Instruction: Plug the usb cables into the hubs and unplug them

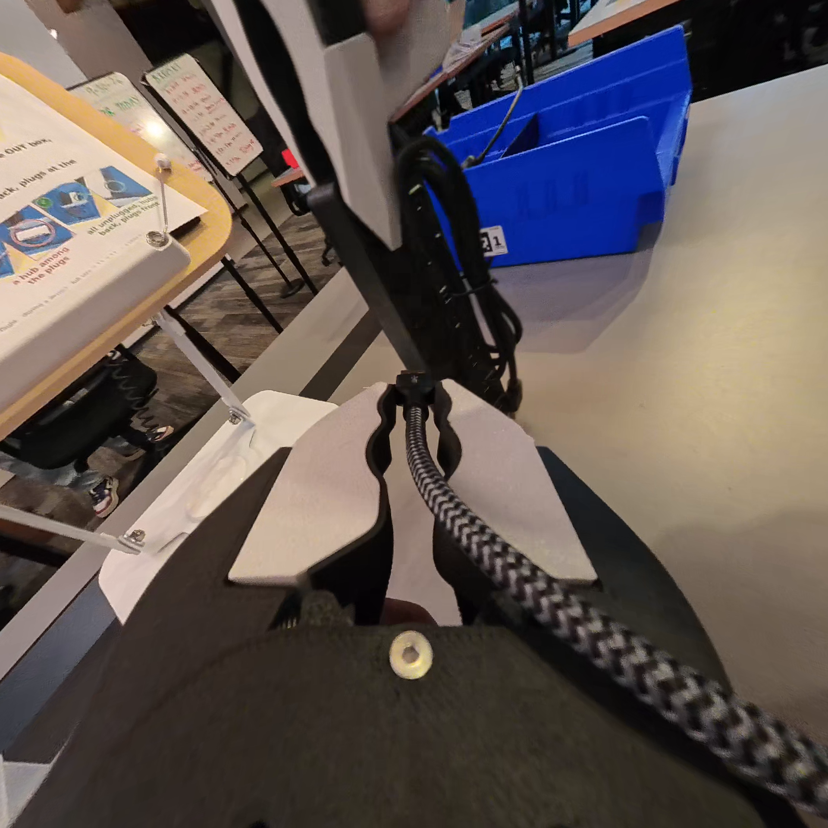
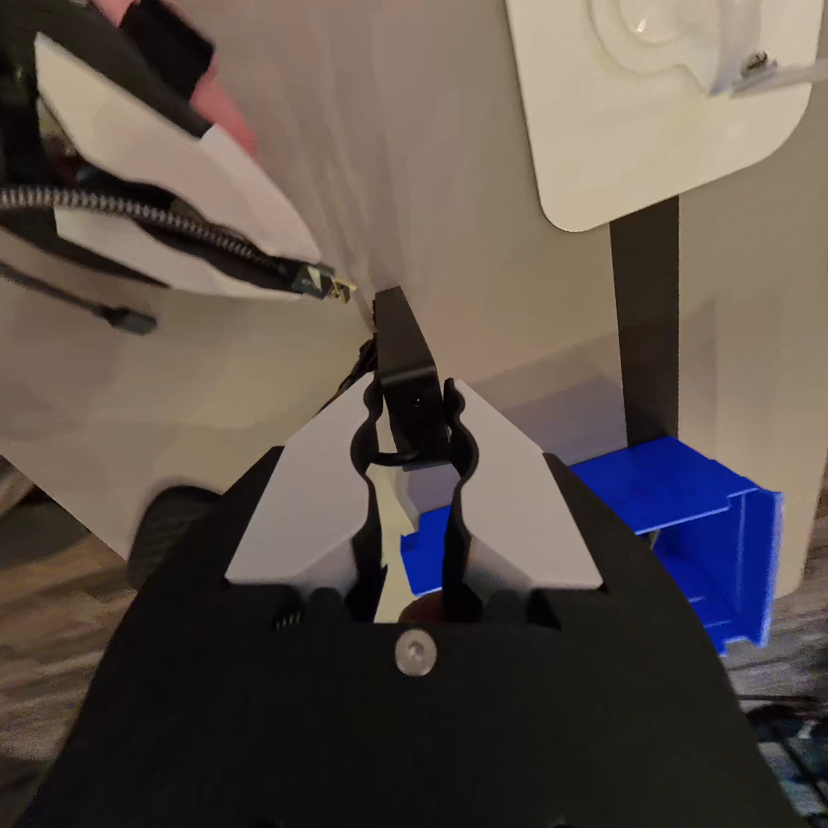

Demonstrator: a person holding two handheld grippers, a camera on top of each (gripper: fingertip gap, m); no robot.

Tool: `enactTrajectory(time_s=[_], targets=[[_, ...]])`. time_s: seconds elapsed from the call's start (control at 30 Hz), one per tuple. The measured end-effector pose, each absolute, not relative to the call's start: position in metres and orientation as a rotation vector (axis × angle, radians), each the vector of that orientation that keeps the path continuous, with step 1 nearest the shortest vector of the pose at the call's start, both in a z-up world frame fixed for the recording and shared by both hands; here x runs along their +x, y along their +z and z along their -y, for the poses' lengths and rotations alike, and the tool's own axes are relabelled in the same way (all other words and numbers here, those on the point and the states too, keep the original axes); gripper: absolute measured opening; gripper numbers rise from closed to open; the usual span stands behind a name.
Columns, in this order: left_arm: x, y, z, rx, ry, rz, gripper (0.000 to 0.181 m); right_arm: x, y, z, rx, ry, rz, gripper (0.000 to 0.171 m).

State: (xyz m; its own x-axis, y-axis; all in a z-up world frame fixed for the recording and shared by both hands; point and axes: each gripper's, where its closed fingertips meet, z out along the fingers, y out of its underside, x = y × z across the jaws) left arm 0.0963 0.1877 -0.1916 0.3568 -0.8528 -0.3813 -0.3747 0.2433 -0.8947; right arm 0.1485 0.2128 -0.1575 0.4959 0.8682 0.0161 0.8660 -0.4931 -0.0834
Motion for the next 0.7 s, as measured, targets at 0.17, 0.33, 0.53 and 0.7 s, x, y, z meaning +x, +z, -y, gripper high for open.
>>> enactTrajectory(time_s=[0.17,0.33,0.53,0.7], targets=[[0.102,-0.188,-0.177,-1.299,-0.462,-1.257,0.016,0.153,-0.158,-0.225,-2.722,0.077,1.378,0.024],[0.114,-0.165,-0.148,-1.201,-0.504,-1.275,0.016,0.155,-0.158,-0.226,-2.721,0.003,1.329,0.024],[0.151,-0.175,-0.141,-1.196,-0.342,-1.278,0.016,0.151,-0.157,-0.225,-2.708,0.041,1.238,0.026],[0.152,-0.193,-0.163,-1.266,-0.316,-1.248,0.016,0.145,-0.152,-0.222,-2.566,0.021,1.290,0.042]])
